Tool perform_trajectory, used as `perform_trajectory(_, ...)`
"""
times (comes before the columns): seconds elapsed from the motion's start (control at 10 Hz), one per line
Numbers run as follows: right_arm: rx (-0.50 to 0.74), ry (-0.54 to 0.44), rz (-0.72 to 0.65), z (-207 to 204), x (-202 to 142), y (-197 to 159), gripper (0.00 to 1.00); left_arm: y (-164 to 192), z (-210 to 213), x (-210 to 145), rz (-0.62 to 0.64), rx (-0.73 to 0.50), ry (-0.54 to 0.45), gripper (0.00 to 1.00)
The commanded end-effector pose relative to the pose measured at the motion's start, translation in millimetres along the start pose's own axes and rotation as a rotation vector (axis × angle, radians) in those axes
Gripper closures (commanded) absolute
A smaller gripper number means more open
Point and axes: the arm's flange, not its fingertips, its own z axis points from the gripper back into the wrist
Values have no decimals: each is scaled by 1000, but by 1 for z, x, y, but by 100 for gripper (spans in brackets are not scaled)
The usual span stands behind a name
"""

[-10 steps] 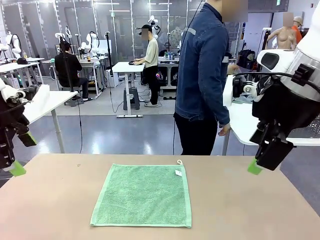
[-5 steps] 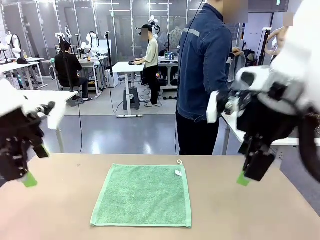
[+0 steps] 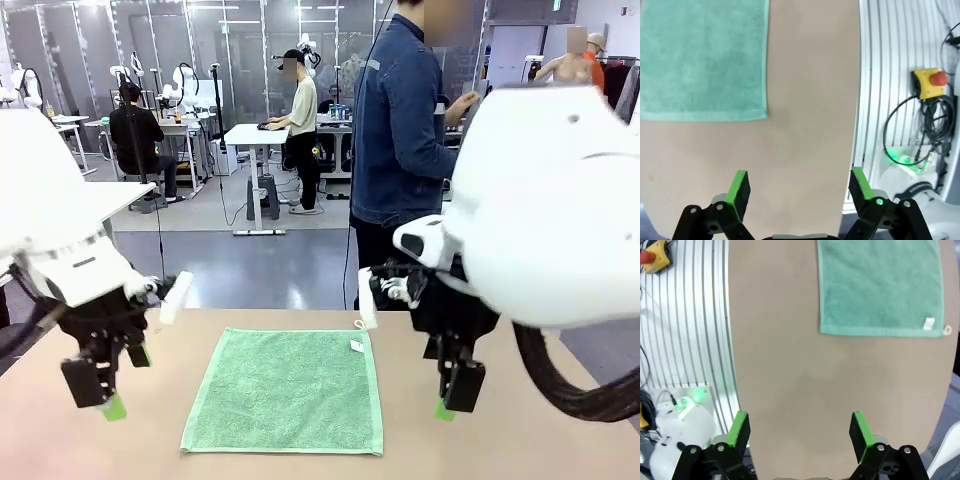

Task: Fold the towels and place them in the basket.
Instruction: When a person lays out a Towel with hook on the table, fold it in half twice.

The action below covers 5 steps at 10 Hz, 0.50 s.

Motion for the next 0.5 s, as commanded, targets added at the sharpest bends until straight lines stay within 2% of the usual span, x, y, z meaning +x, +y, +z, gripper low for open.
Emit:
perform_trajectory(0.0, 0, -30, 94, -30, 8, -14, 0, 15, -30, 10, -31, -21, -32, 0)
perform_trajectory(0.1, -9, -16, 103, -47, 14, -20, 0, 23, -50, 16, -18, -17, 10, 0)
perform_trajectory(0.2, -20, 4, 114, -62, 18, -24, 0, 32, -69, 17, 10, -32, -16, 0)
perform_trajectory(0.4, -13, -15, 138, -87, 21, -33, 0, 44, -101, 12, 28, -10, 29, 0)
